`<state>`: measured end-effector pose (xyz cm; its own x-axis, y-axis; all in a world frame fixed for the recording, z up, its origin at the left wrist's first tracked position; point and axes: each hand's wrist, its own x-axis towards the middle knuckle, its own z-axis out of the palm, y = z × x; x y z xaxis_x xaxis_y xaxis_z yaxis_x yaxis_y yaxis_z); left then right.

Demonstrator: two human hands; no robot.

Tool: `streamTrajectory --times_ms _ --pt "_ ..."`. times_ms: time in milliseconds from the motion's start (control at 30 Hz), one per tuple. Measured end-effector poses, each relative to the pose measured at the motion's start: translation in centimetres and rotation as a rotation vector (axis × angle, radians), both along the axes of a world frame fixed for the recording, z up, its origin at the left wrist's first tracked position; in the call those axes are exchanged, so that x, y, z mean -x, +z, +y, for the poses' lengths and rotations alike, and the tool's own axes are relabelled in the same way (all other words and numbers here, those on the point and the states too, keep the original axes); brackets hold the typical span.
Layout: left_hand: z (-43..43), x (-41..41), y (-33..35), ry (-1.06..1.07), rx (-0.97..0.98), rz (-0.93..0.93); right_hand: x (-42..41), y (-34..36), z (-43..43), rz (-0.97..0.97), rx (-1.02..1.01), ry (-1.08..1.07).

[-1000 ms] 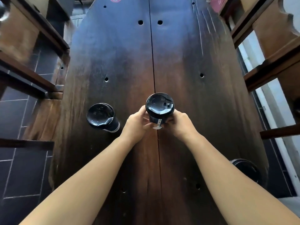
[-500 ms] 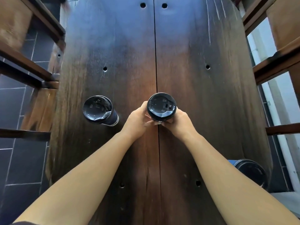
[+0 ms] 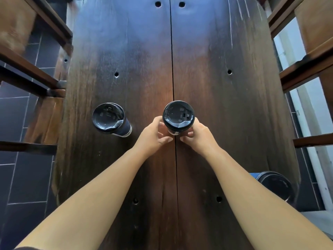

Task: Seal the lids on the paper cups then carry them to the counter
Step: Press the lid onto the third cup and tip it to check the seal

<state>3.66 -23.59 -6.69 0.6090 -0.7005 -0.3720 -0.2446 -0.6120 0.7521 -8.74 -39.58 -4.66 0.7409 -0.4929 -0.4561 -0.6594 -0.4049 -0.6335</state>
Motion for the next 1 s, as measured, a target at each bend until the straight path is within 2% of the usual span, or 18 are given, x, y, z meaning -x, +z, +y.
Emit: streamTrajectory --times_ms 167,367,667,1000 --pt "2.3 0.7 0.9 -0.099 -0.201 -0.055 1.6 1.1 1.1 0.113 0.084 0.025" --pt "4.7 2.4 4.1 -0.200 -0.326 -0.182 4.1 4.4 3.5 0.264 0.130 0.099" --pt "6.9 4.7 8.9 -0.293 -0.318 -0.209 7.1 8.9 6.5 0.275 0.159 0.126" --pt "4.0 8.5 11.7 -0.323 -0.159 -0.243 12.7 14.7 5.8 0.044 0.249 0.045"
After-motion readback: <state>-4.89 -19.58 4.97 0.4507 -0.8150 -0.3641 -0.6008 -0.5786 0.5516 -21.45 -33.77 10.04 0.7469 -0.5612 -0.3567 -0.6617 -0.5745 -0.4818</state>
